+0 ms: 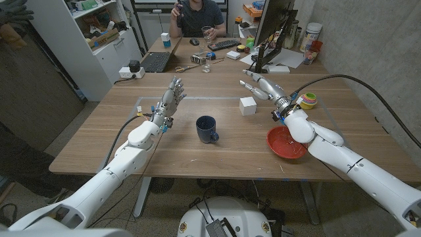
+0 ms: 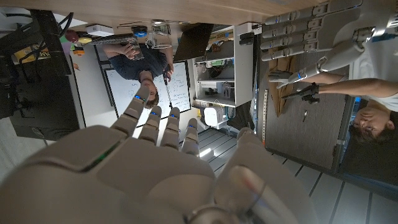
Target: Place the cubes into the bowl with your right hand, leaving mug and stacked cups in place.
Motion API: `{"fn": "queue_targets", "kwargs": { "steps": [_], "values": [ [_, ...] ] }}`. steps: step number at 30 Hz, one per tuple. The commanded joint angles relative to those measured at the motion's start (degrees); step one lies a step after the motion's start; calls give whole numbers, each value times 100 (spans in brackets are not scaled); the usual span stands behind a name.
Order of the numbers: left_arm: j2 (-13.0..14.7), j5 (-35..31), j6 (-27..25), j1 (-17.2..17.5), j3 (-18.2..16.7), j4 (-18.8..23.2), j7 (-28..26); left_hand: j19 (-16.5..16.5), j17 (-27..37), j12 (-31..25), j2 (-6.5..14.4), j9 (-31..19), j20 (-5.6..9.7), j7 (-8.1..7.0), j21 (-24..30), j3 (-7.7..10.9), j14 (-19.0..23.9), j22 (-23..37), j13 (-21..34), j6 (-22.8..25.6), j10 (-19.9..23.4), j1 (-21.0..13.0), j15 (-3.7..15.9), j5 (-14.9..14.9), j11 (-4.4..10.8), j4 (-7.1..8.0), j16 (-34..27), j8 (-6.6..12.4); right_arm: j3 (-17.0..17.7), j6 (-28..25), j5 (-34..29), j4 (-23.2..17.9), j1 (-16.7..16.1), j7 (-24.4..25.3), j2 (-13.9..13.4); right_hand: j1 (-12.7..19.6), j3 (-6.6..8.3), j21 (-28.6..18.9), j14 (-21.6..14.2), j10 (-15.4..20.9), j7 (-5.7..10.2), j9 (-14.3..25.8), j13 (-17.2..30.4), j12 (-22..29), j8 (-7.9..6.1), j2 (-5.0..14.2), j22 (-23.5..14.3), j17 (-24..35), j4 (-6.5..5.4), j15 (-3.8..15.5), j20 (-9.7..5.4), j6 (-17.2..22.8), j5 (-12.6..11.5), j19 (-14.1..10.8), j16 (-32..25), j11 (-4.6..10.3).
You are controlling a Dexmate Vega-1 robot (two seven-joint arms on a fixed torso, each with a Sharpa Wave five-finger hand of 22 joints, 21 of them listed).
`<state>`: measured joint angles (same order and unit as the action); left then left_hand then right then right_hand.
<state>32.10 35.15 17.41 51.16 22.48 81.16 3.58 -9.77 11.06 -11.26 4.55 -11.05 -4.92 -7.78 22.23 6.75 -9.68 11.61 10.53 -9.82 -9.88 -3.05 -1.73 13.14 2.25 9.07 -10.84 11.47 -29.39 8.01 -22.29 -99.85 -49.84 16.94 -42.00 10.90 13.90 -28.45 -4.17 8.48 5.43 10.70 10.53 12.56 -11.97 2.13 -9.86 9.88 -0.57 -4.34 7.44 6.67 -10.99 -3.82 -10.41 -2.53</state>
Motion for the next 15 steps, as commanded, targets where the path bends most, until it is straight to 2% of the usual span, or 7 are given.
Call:
{"fn": "queue_targets", "kwargs": {
  "steps": [1, 3, 4, 5, 12, 13, 15],
  "values": [
    [-20, -2, 77, -71, 38, -100, 146, -457, 30, -29, 120, -15, -26, -44, 0, -41, -748, 6, 20, -1142, -1089, 11, 42, 38, -24, 14, -40, 22, -502, -1035, -1057, -186, 391, -338, -28, 39, -39, 50, 66, -40, 57, 18, 24, -23, 11, -82, -13, 8, 49, 0, 243, -10, 15, 11, 24, 84],
    [-31, 14, 105, -79, 40, -123, 186, -457, 30, -29, 119, -15, -27, -43, -1, -43, -748, 6, 20, -1140, -1087, 12, 44, 39, -24, 14, -40, 23, -571, -1149, -1115, -164, 470, -421, 0, 53, -68, 80, 117, -107, 96, 18, 25, -48, 36, -143, -10, 8, 83, 8, 320, -52, 14, -14, 33, 122],
    [-26, 14, 97, -83, 42, -119, 193, -458, 30, -24, 119, -15, -30, -46, -2, -46, -746, 6, 19, -1139, -1101, 12, 43, 39, 23, 13, -40, 23, -602, -1216, -1163, -158, 496, -431, 11, 64, -74, 91, 127, -142, 113, 19, 25, -61, 51, -160, -9, 8, 97, 9, 331, -84, 13, -24, 33, 155],
    [-24, 0, 114, -92, 48, -130, 206, -454, 30, -29, 119, -15, -24, -41, -1, -48, -744, 6, 20, -1141, -1087, 12, 41, 40, -11, 13, -41, 22, -629, -1274, -1184, -151, 529, -471, 20, 77, -79, 103, 155, -161, 118, 19, 25, -67, 57, -175, -8, 8, 112, 15, 369, -98, 10, -31, 39, 166],
    [-50, 20, 156, -154, 67, -189, 311, -452, 29, -23, 117, -15, -27, -39, -5, -59, -747, 6, 19, -1139, -1101, 12, 44, 43, 3, 12, -40, 22, -746, -1566, -1184, -65, 694, -679, 49, 142, -101, 151, 266, -322, 155, 22, 27, -114, 87, -235, -1, 6, 183, -9, 444, -179, -4, -117, 49, 166],
    [-56, 17, 164, -165, 73, -200, 324, -464, 29, -15, 117, -15, -31, -49, -11, -64, -743, 6, 19, -1144, -1120, 13, 40, 44, 44, 12, -41, 19, -748, -1611, -1150, -59, 710, -725, 50, 143, -106, 154, 274, -336, 165, 23, 27, -118, 86, -244, -1, 7, 187, -20, 447, -177, -5, -132, 48, 164],
    [-67, 23, 171, -189, 87, -232, 366, -450, 29, -30, 116, -14, -28, -42, -7, -69, -736, 6, 19, -1137, -1083, 14, 46, 46, -14, 12, -43, 21, -766, -1700, -1137, -15, 737, -739, 59, 135, -137, 165, 300, -402, 184, 24, 27, -132, 91, -288, 1, 9, 201, -55, 460, -194, -8, -198, 43, 145]
  ]
}}
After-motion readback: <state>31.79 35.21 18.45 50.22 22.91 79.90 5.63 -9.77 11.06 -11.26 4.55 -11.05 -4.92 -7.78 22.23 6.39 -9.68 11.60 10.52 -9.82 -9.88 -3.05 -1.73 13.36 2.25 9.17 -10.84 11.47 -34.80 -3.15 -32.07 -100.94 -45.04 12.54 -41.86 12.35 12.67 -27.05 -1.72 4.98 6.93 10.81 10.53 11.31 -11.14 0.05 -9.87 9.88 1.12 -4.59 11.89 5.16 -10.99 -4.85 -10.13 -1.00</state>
